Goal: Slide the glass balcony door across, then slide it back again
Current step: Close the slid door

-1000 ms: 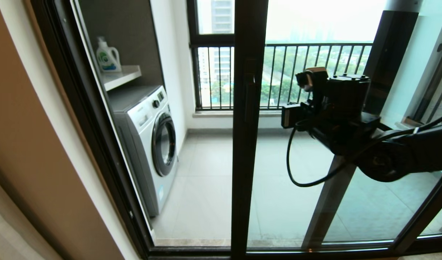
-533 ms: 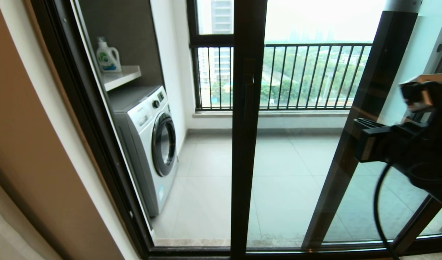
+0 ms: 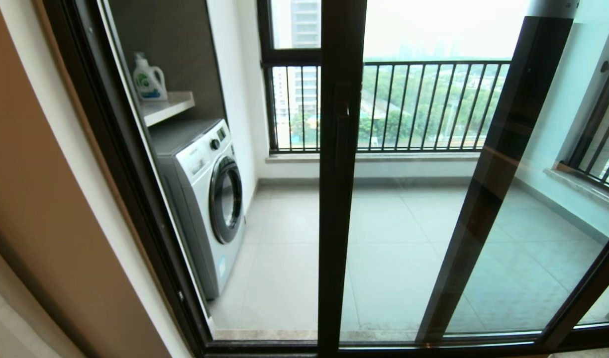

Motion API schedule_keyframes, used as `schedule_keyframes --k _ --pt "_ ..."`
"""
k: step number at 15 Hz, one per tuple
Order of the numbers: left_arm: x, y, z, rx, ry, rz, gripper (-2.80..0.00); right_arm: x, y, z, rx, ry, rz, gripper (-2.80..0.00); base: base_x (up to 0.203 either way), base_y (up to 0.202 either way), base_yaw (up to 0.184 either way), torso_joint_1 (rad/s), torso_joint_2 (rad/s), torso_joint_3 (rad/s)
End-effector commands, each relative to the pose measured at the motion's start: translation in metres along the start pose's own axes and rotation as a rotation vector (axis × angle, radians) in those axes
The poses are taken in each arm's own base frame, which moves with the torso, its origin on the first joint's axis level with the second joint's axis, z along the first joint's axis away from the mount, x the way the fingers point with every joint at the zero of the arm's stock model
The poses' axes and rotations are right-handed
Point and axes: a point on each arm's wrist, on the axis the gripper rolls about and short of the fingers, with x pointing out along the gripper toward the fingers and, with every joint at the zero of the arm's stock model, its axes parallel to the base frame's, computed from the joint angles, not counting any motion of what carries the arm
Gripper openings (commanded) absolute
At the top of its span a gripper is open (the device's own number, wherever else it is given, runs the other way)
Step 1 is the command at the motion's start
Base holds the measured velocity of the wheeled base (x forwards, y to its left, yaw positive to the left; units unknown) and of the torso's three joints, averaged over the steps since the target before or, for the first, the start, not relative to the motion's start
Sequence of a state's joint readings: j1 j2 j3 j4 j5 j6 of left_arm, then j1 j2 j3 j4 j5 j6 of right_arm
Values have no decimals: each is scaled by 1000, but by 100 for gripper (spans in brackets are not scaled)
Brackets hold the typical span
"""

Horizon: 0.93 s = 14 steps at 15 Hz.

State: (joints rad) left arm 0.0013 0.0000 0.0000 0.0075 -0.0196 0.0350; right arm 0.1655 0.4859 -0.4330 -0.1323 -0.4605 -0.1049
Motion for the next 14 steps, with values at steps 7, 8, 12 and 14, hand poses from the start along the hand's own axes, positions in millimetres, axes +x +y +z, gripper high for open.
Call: schedule_keyframes --k 7,8,12,14 --pt "0 0 0 0 2 0 -280 -46 1 -124 -64 -73 109 -280 0 0 0 0 0 0" --pt "0 0 0 0 2 0 -280 -46 5 -127 -54 -67 243 -280 0 0 0 0 0 0" --pt "0 0 0 0 2 0 -280 -47 7 -137 -27 30 346 -280 0 0 0 0 0 0" --pt "0 0 0 0 2 0 -280 -47 7 -136 26 37 339 -280 0 0 0 0 0 0"
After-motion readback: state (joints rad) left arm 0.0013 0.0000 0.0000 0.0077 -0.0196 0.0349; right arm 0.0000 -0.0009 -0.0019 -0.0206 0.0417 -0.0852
